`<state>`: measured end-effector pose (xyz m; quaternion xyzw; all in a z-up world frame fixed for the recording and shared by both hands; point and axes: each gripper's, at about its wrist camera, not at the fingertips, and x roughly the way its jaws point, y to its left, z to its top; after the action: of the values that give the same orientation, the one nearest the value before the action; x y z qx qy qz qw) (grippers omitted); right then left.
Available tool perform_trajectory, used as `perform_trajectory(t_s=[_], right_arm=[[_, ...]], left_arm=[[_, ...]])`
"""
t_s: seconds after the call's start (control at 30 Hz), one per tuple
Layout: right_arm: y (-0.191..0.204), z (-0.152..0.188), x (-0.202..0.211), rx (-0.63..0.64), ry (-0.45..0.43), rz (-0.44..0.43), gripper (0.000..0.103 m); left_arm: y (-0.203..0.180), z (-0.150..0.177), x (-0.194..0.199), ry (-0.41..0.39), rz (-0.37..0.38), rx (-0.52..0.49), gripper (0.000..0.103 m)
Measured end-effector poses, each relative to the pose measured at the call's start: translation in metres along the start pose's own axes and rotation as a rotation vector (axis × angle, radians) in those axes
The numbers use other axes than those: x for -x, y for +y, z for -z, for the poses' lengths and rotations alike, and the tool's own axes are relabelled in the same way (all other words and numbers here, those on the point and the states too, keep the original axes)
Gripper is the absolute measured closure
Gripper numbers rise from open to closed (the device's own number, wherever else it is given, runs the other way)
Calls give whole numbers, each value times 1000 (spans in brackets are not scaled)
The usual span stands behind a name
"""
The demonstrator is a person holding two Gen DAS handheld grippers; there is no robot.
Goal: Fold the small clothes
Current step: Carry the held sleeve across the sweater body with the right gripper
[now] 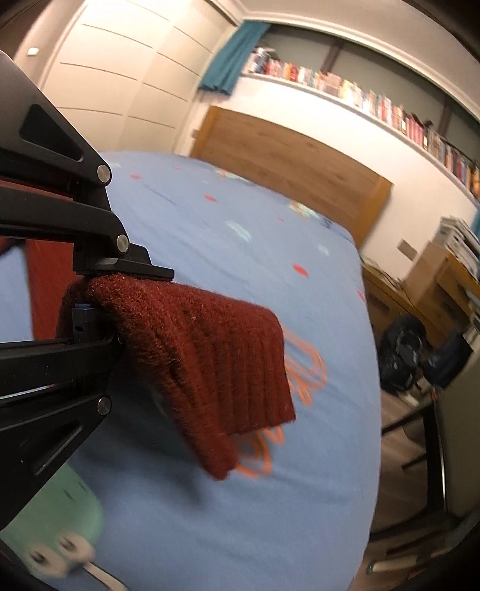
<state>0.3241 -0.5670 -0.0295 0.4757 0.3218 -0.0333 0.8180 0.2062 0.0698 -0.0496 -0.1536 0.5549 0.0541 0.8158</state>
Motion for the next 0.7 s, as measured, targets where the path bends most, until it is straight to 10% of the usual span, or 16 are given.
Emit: perform_trajectory(t_s=[0.7], right_arm=[[231, 160, -97, 200, 328, -227, 94]], left_arm=[[71, -5, 20, -14, 71, 59, 1]])
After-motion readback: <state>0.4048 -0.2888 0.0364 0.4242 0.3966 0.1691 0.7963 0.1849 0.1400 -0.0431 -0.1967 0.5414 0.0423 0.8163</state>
